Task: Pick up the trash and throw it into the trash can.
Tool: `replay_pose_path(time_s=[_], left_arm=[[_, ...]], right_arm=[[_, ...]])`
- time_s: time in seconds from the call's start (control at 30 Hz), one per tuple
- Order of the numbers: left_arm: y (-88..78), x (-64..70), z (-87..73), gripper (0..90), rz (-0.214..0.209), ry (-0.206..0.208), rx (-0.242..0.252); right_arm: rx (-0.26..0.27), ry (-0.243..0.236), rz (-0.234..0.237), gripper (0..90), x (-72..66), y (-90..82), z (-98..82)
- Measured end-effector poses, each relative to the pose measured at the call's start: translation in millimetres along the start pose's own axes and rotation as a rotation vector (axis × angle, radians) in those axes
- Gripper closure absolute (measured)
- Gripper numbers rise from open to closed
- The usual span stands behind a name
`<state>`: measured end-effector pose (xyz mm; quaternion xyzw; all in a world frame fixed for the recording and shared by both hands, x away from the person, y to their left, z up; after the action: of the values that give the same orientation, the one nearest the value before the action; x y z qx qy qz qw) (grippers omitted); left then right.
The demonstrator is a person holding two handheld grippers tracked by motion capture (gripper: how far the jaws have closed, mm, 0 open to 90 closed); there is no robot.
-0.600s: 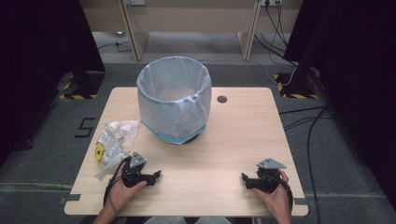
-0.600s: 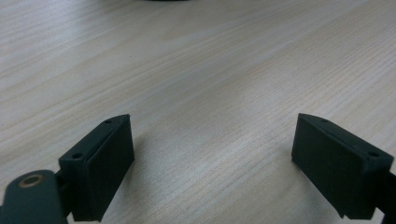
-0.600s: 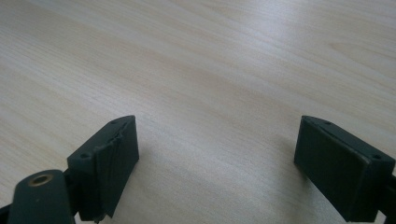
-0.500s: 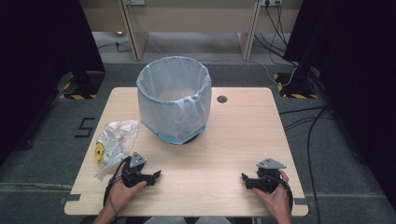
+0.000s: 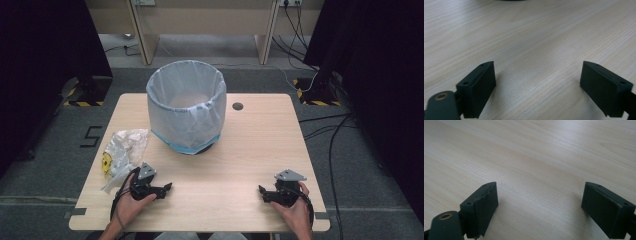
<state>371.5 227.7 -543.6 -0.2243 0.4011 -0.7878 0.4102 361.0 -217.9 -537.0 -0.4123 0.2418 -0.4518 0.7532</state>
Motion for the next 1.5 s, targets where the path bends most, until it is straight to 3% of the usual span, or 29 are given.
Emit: replay_pose_path(time_s=[0.1,0.3,0.43,0.6,0.73,0.8,1.03,1.5], left_arm=[[-3.5,-3.7,0.6,15.6,-0.044,-0.029,-0.003],[-12.4,-2.8,5.0,15.8,-0.043,-0.030,0.016],[-19.9,-1.2,9.4,15.8,-0.046,-0.016,0.003],[-33.4,-4.4,16.5,15.8,-0.053,-0.034,0.017],[-49.8,-12.0,23.1,16.1,-0.013,-0.054,0.052],[-63.3,-22.1,26.7,16.1,0.017,-0.082,0.070],[-78.7,-44.4,25.9,16.1,0.057,-0.121,0.047],[-84.5,-71.8,20.5,16.0,0.100,-0.173,0.022]], right_arm=[[0.000,-0.001,0.000,14.0,0.1,0.0,0.0],[0.001,-0.004,0.001,13.9,0.2,0.1,0.0],[0.001,-0.005,0.001,13.9,0.3,0.1,0.0],[0.000,-0.004,0.001,13.9,0.2,0.1,0.0],[0.000,-0.006,0.002,13.7,0.4,0.0,0.0],[0.000,-0.006,0.004,13.6,0.4,0.0,0.0],[0.000,-0.007,0.004,13.6,0.4,0.1,-0.1],[0.000,-0.009,0.006,13.3,0.6,0.2,0.0]])
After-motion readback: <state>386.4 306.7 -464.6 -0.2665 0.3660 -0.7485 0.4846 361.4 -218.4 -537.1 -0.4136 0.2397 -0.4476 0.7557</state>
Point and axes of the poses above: each handheld gripper's, and its own axes: y roughly forward along the jaws, z roughly out of its top, x roughly to its right, the point moved 3 cm from there along y, roughly forward along the jaws, and after that the axes turned 13 degrees about -x, right-handed, at the moved point
